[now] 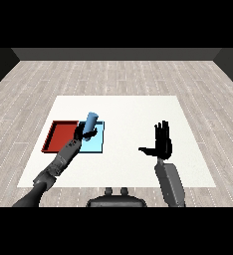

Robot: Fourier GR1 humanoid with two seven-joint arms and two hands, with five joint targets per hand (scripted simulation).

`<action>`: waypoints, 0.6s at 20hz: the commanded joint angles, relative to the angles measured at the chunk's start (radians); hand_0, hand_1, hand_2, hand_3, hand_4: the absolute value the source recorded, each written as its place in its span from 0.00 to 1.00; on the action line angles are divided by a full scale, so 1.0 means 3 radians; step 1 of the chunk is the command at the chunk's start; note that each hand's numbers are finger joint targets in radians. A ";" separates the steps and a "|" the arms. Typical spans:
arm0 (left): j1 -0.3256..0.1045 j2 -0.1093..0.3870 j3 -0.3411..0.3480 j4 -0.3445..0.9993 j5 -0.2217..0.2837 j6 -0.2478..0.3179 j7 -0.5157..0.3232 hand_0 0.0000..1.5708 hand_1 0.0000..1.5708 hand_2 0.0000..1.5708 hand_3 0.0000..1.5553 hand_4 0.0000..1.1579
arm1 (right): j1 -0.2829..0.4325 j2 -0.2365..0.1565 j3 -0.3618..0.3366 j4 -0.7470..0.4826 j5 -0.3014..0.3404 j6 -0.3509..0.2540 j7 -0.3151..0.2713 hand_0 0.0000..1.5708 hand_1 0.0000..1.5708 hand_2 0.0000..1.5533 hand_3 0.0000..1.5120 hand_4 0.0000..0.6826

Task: Pick the blue can and put it in the blue box

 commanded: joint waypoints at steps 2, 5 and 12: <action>-0.0115 -0.0222 -0.0114 0.0757 -0.0154 -0.0038 0.0478 0.61 0.61 0.54 0.29 0.76 | -0.0114 0.0091 -0.0093 0.0266 -0.0053 0.0014 -0.0110 0.00 0.00 0.00 0.00 0.00; -0.0192 -0.0424 0.0027 0.1075 -0.0144 -0.0015 0.0381 0.58 0.58 0.52 0.29 0.76 | -0.0215 -0.0054 -0.0229 0.0438 -0.0081 0.0136 -0.0097 0.00 0.00 0.00 0.00 0.00; -0.0364 -0.0419 0.0402 0.1326 0.0093 -0.0129 0.0438 0.74 0.74 0.65 0.00 0.59 | -0.0243 -0.0094 -0.0289 0.0623 -0.0063 0.0268 -0.0212 0.00 0.00 0.00 0.00 0.00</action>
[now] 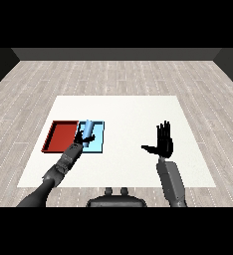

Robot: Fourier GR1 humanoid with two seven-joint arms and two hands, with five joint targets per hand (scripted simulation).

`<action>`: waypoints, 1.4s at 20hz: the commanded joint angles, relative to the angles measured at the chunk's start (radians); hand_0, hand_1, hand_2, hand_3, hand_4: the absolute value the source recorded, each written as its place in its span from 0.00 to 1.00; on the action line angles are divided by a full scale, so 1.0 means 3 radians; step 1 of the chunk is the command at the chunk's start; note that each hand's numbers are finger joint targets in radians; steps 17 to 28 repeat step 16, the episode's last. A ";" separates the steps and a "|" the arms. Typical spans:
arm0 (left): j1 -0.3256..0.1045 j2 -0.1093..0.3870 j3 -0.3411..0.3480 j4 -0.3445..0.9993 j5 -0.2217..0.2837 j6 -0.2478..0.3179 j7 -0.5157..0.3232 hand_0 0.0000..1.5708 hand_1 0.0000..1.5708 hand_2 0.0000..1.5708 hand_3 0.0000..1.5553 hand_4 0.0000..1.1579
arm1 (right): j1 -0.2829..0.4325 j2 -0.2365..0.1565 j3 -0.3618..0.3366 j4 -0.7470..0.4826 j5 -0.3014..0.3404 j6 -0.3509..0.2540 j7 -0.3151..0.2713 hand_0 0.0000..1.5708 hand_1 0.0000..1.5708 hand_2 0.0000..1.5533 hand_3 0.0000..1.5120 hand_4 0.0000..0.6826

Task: Pick the blue can and put it in the blue box

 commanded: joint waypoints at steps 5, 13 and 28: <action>-0.0074 -0.0014 0.0033 0.0286 -0.0131 -0.0179 0.0036 0.00 0.00 0.00 0.00 0.00 | -0.0073 0.0020 -0.0009 -0.0098 0.0022 -0.0039 0.0075 0.00 0.00 0.00 0.00 0.00; -0.0024 0.0089 0.0369 -0.0098 0.0098 0.0014 -0.0712 0.00 0.00 0.00 0.00 0.00 | -0.0024 0.0117 0.0063 -0.0098 0.0106 -0.0034 -0.0030 0.00 0.00 0.00 0.00 0.00; -0.0128 0.0144 0.0424 -0.0235 0.0093 -0.0078 -0.0978 0.00 0.00 0.00 0.00 0.00 | 0.0076 0.0037 0.0075 0.0097 0.0131 0.0203 -0.0172 0.00 0.00 0.00 0.00 0.00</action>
